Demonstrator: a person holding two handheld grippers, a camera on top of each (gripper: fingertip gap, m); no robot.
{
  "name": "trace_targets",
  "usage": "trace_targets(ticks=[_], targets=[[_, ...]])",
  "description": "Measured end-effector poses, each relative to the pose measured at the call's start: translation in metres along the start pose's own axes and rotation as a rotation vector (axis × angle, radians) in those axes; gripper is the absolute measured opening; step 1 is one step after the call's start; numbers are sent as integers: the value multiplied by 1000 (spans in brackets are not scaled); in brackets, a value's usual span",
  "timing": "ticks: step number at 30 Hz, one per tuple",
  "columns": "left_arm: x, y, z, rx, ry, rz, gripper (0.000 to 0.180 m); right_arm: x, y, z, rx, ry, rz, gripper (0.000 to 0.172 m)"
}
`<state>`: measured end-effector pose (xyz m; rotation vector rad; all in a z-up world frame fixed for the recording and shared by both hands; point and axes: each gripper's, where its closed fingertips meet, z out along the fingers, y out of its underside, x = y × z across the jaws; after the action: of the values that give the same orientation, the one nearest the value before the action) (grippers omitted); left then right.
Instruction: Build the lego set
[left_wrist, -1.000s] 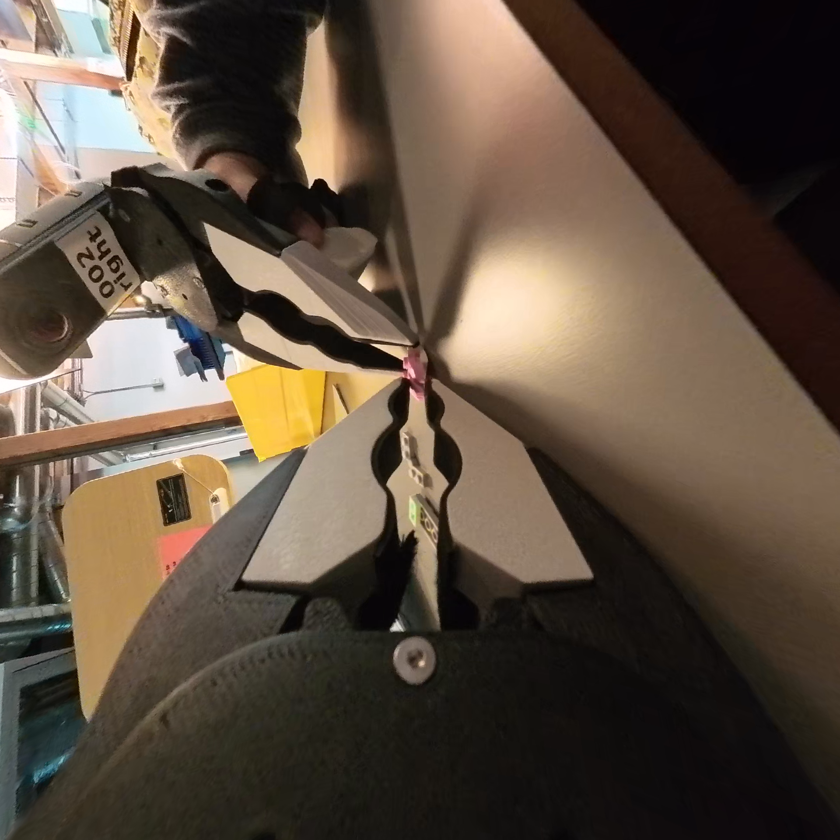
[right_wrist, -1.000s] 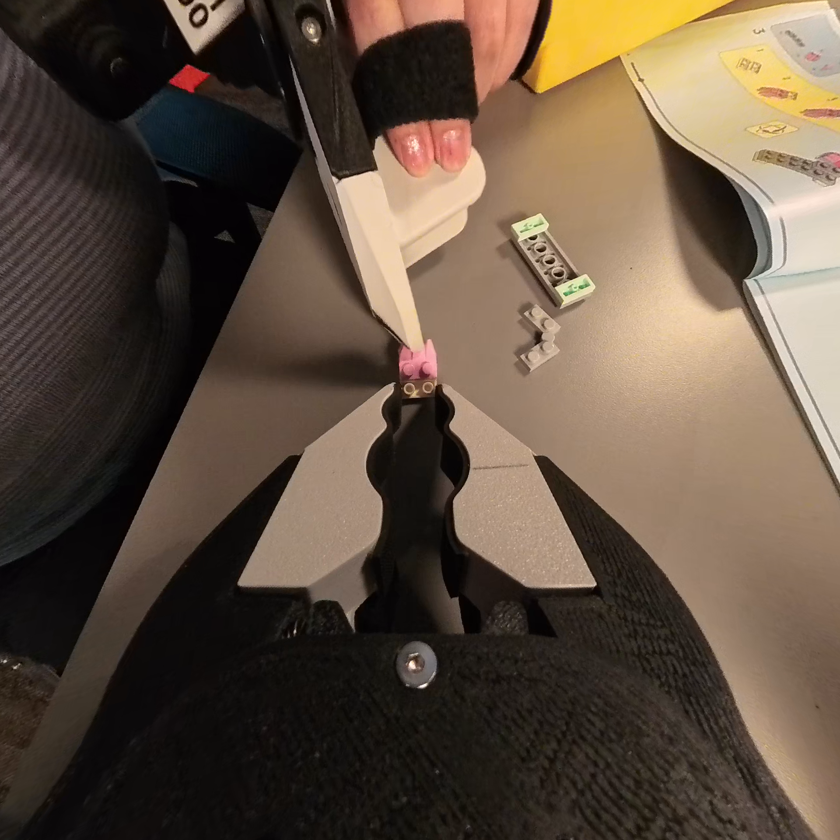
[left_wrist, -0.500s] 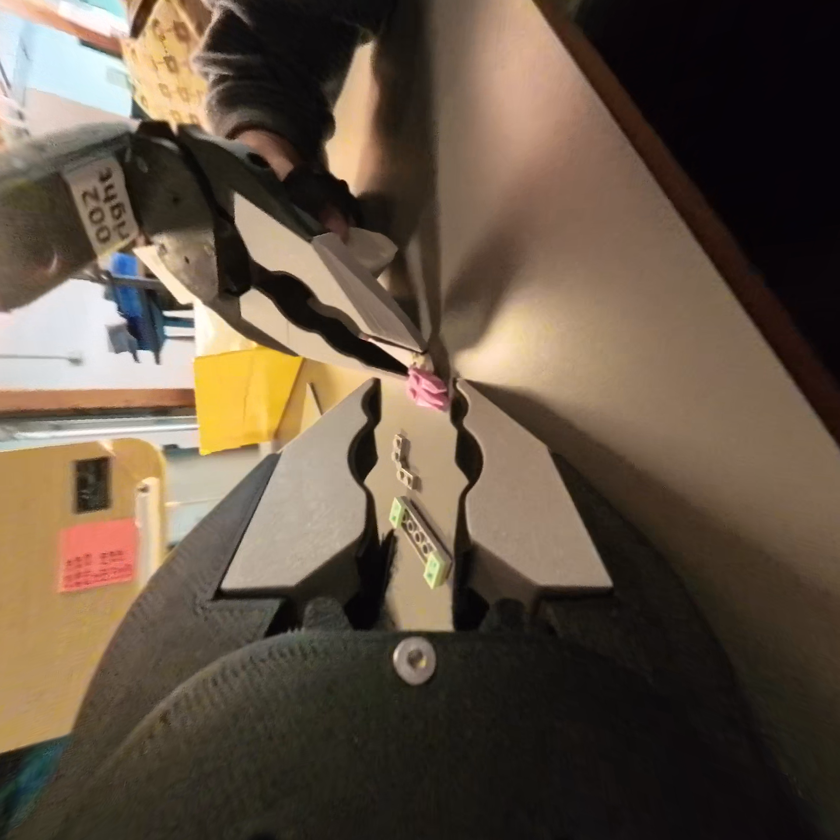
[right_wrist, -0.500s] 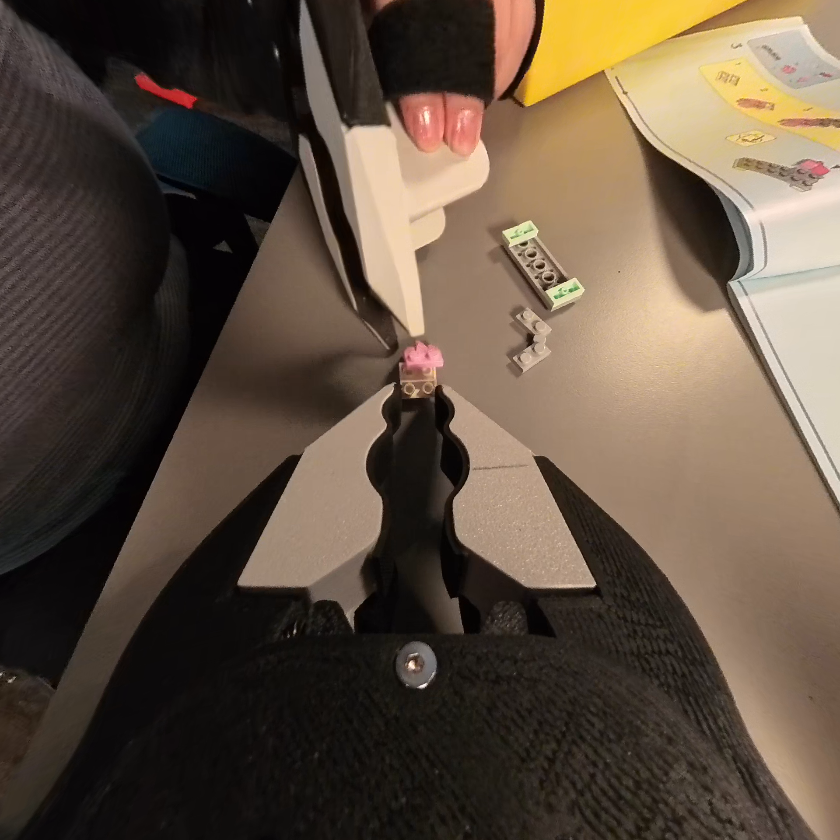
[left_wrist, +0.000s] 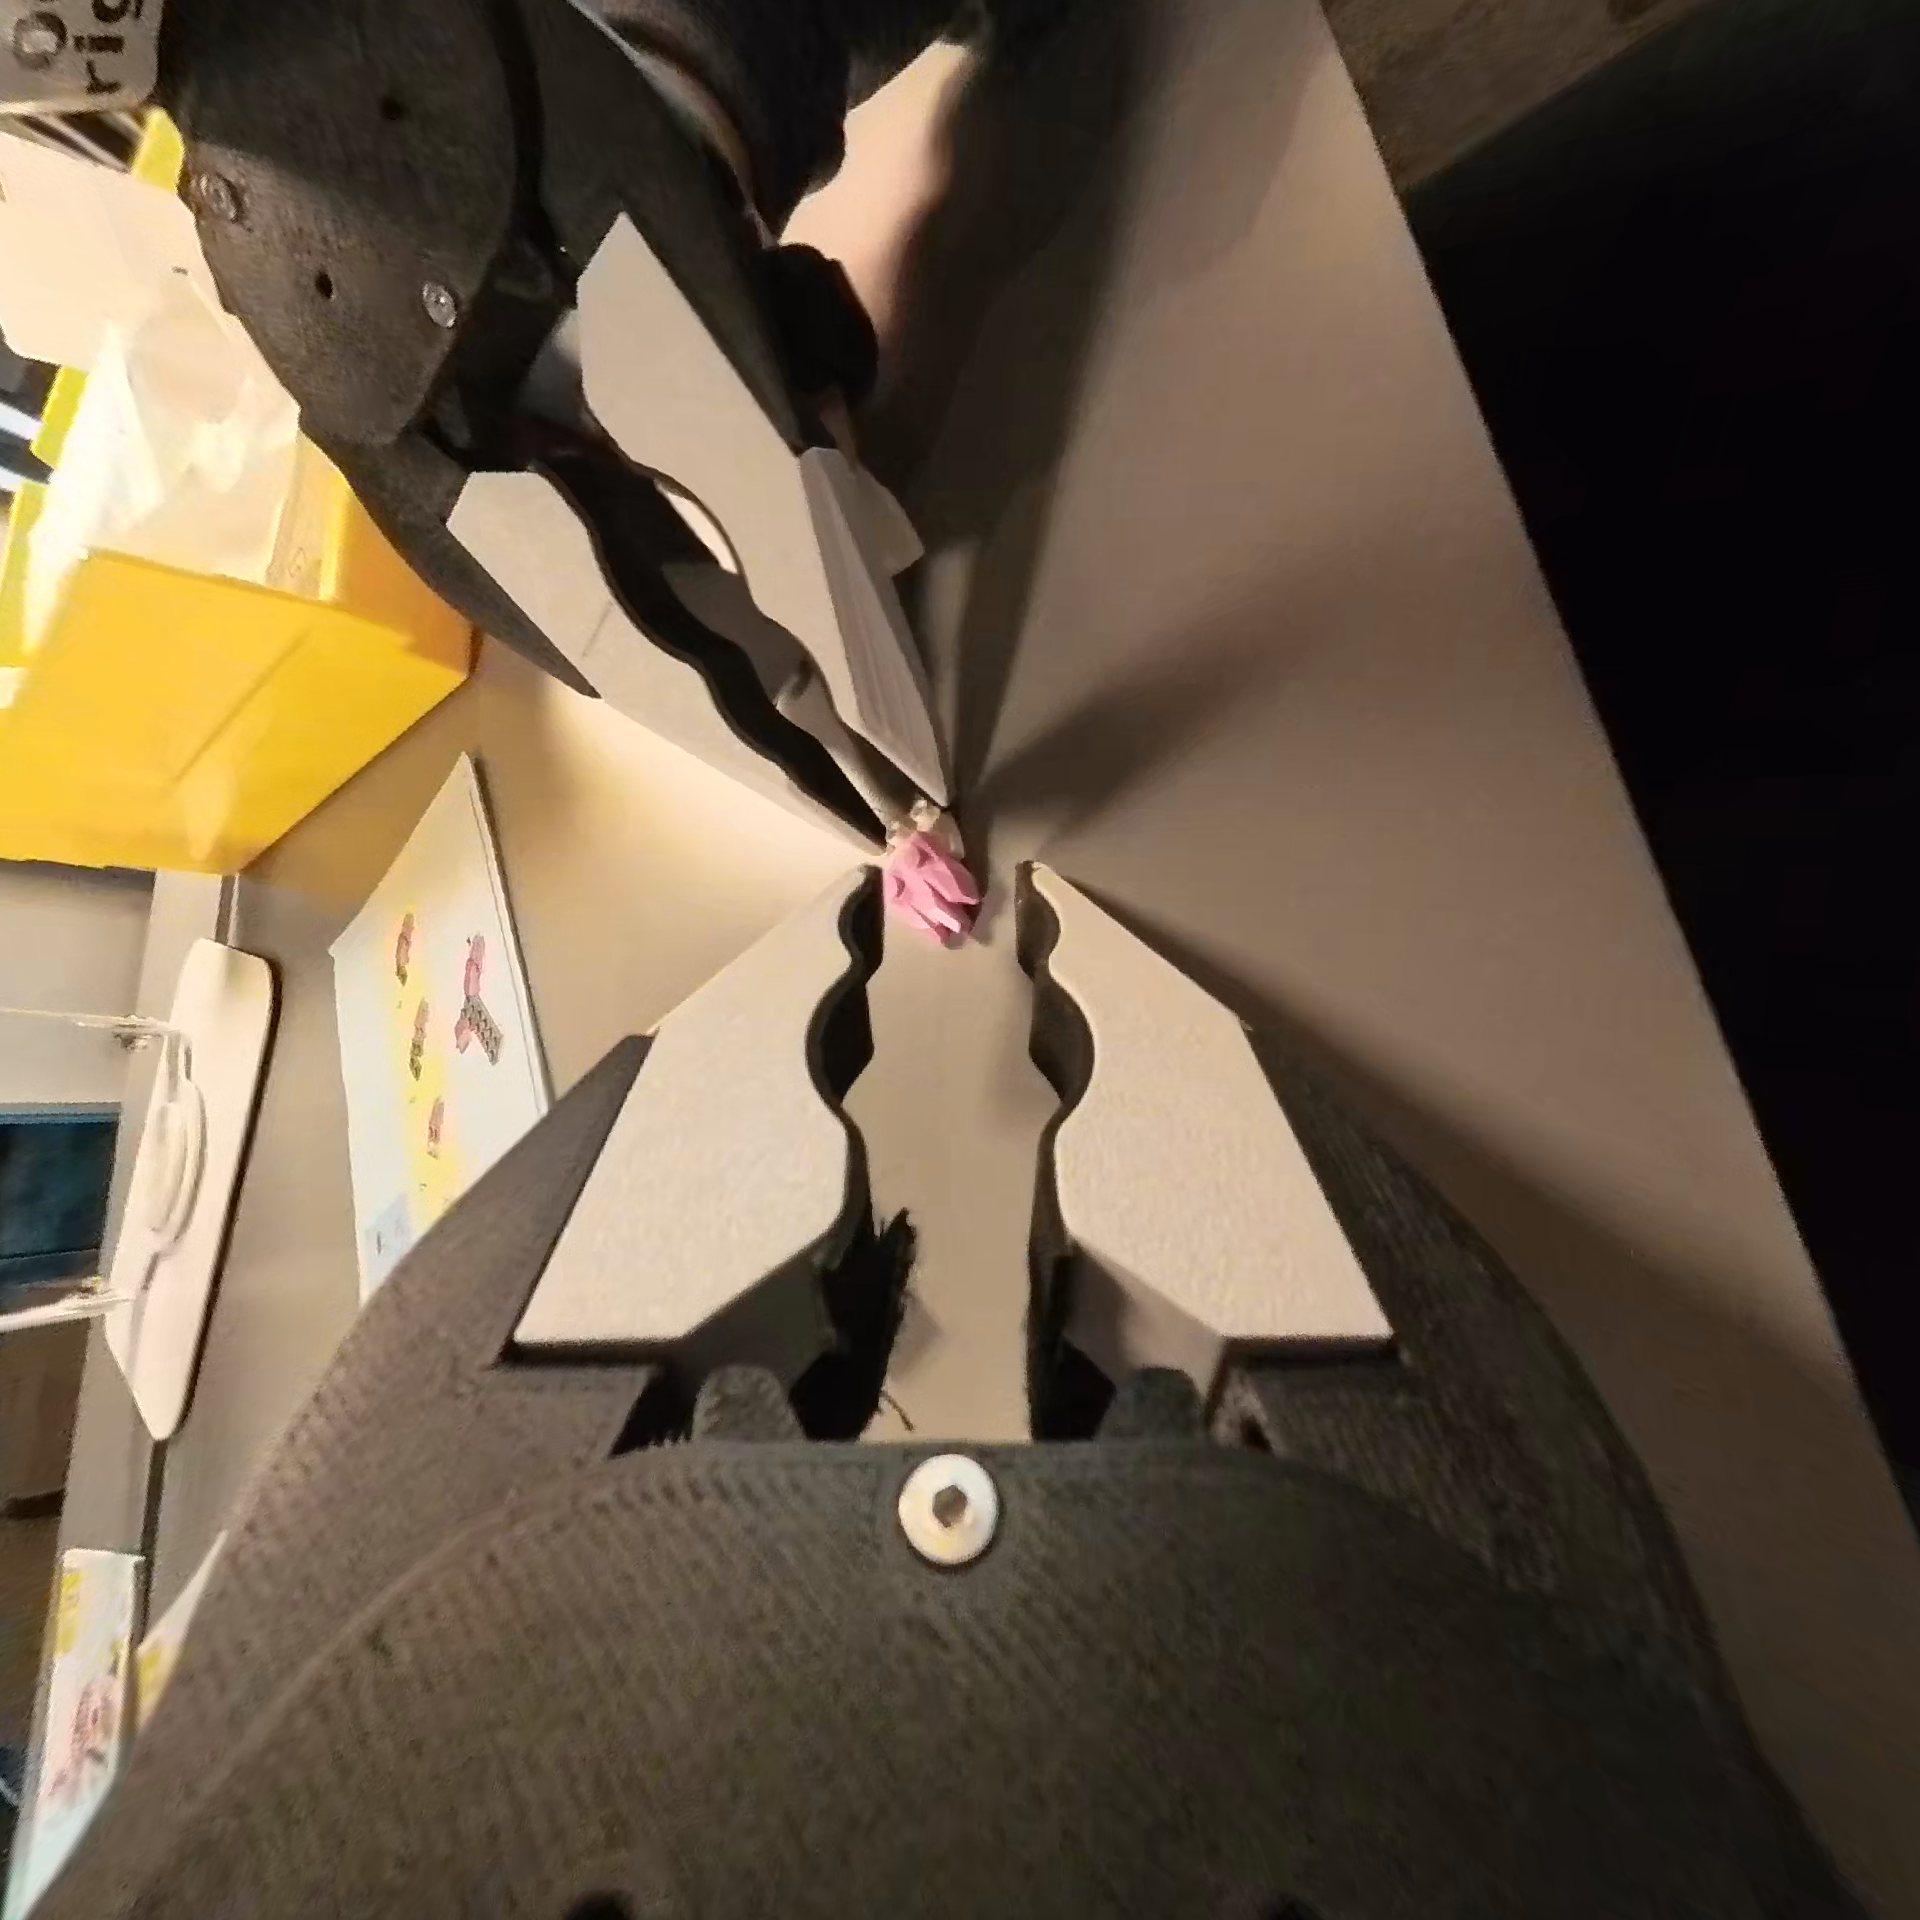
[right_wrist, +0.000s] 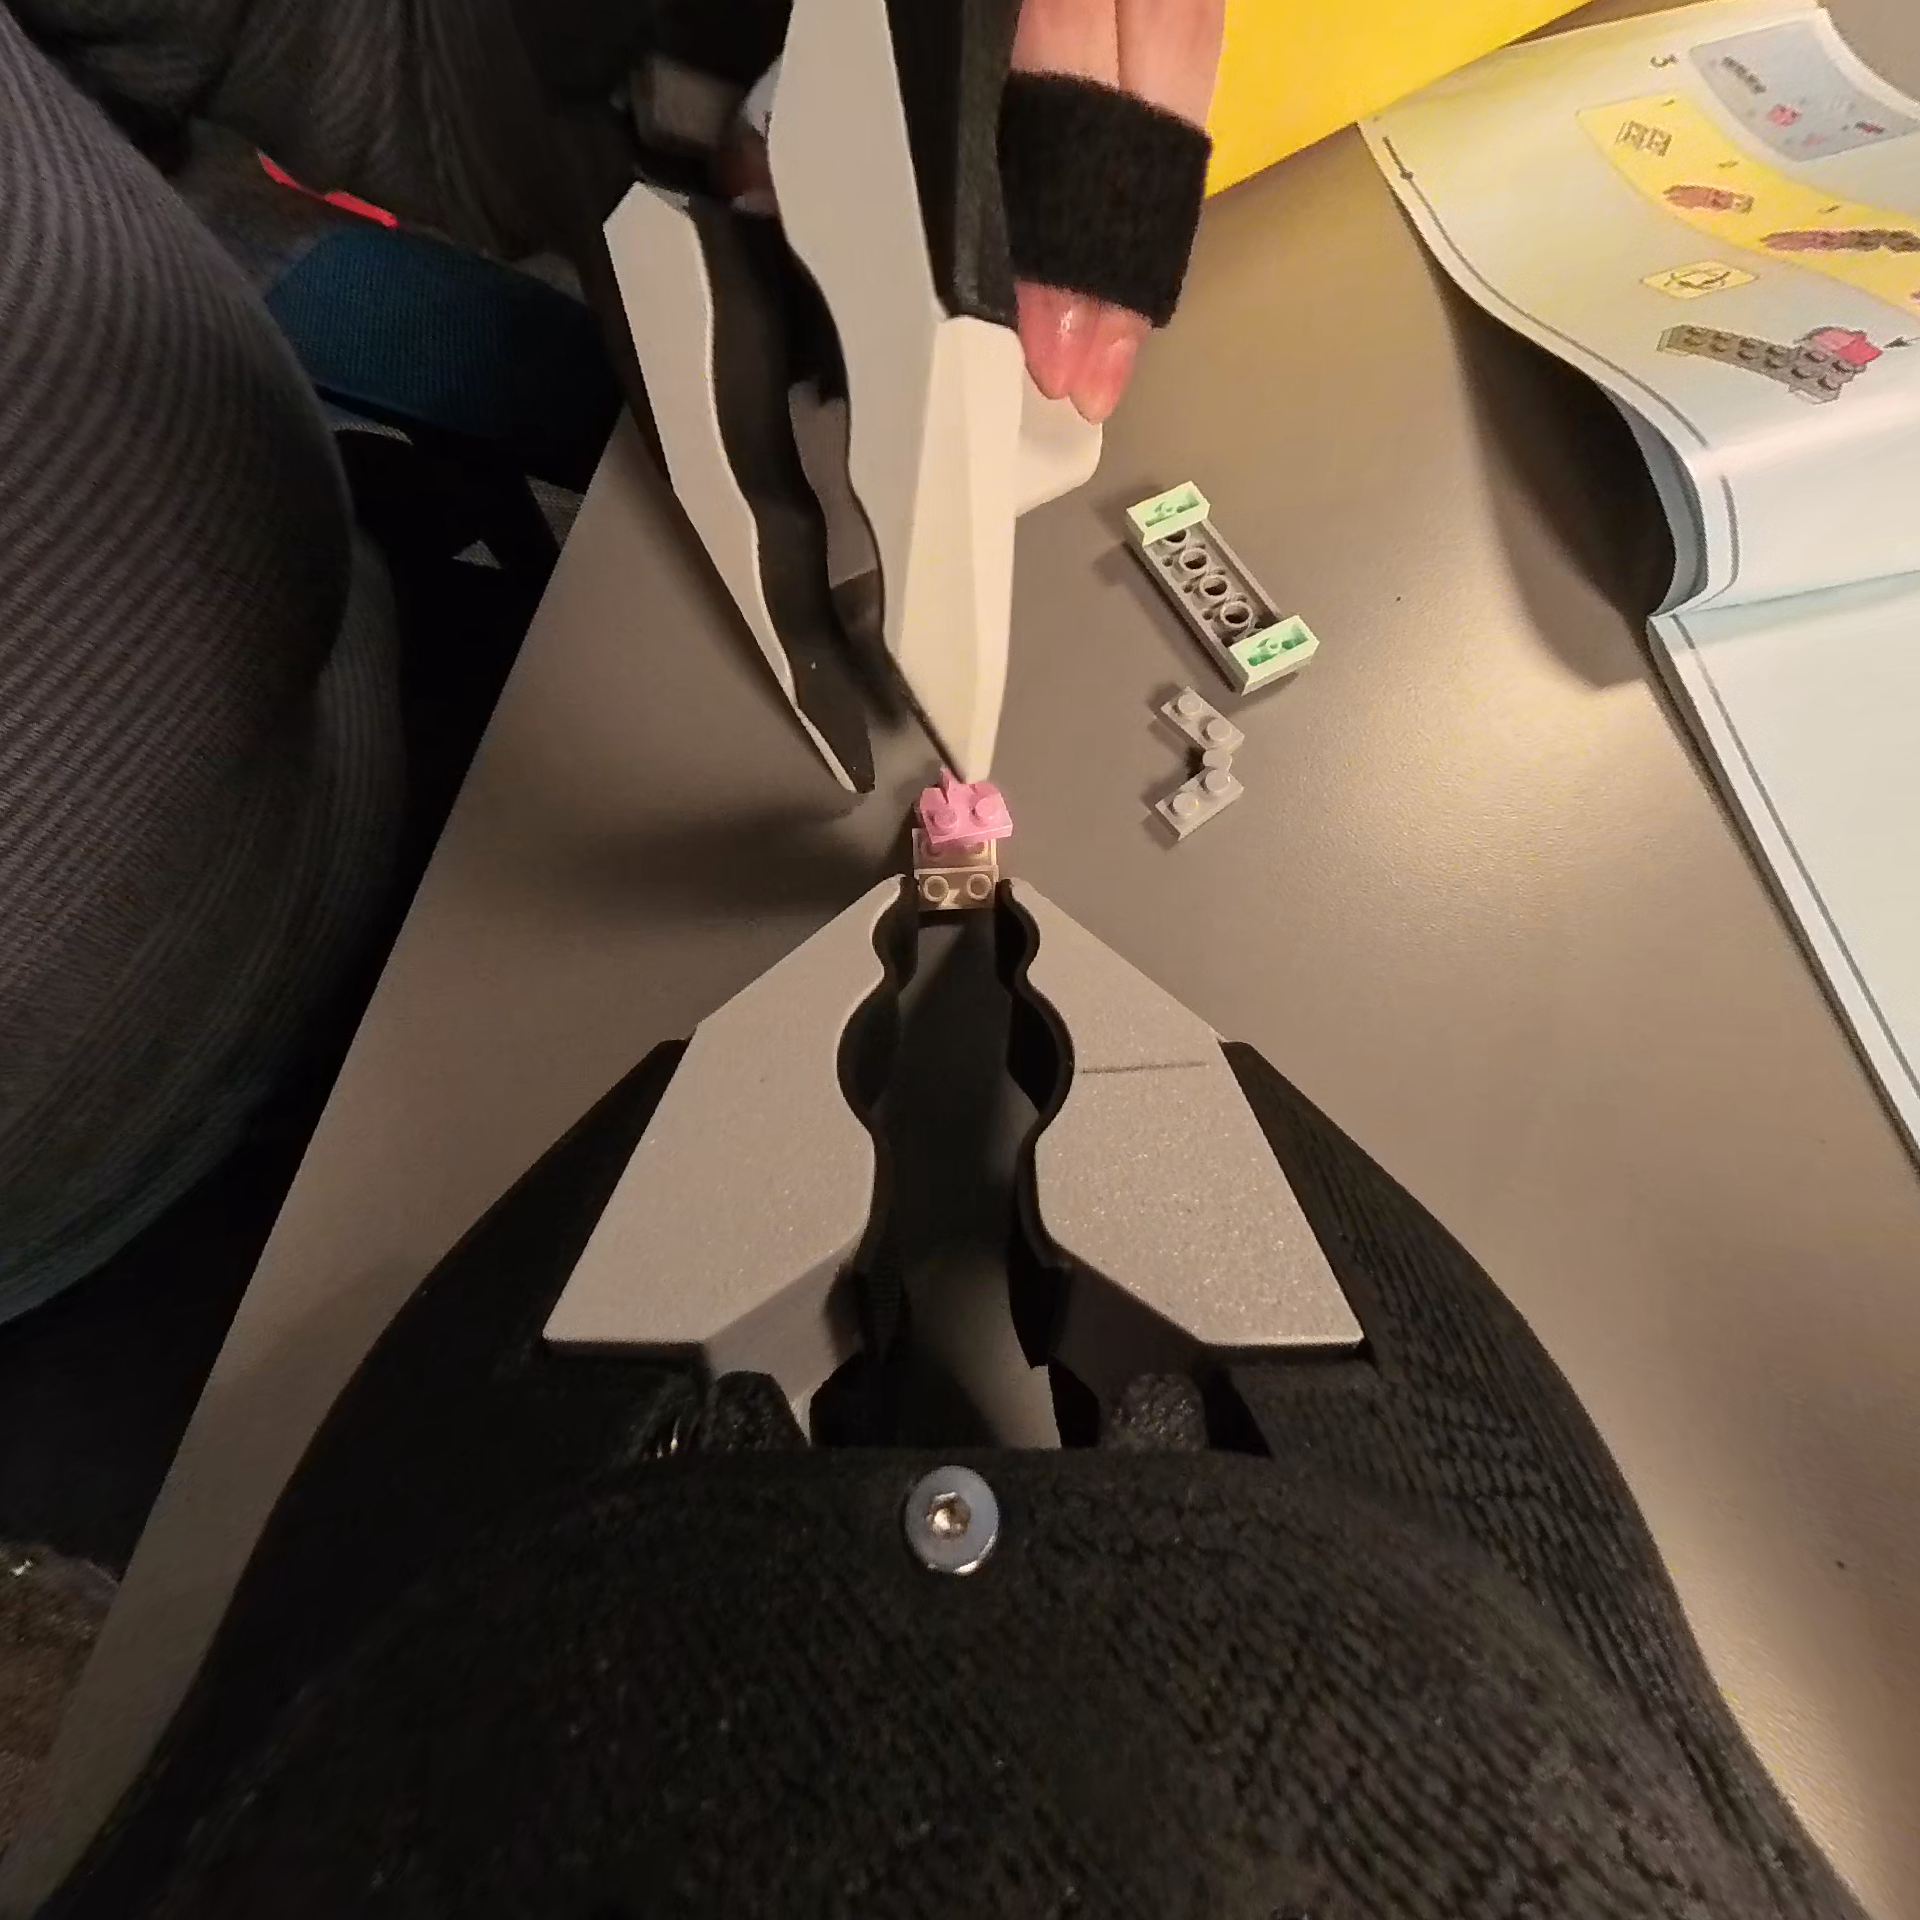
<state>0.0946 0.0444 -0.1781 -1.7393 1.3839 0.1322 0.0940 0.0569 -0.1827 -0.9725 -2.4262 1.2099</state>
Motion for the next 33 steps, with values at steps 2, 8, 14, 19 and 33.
trace_targets(ticks=[2, 8, 14, 19, 33], targets=[[-2, 1, 0, -4, 1, -30, 28, 0, 0, 0, 0, 0, 0, 12], [-7, 5, 2, -14, 76, -249, 40, 1, 0, 0, 0, 4, 0, 13], [-4, 3, 6, -12, 139, -351, 29, 1, 0, 0, 0, 8, 1, 12], [-4, 3, 8, -10, 124, -322, 23, 1, -1, 1, 0, 9, 0, 12], [-3, 6, 5, -12, 144, -338, 18, -1, -2, 2, -2, 7, -15, 13]])
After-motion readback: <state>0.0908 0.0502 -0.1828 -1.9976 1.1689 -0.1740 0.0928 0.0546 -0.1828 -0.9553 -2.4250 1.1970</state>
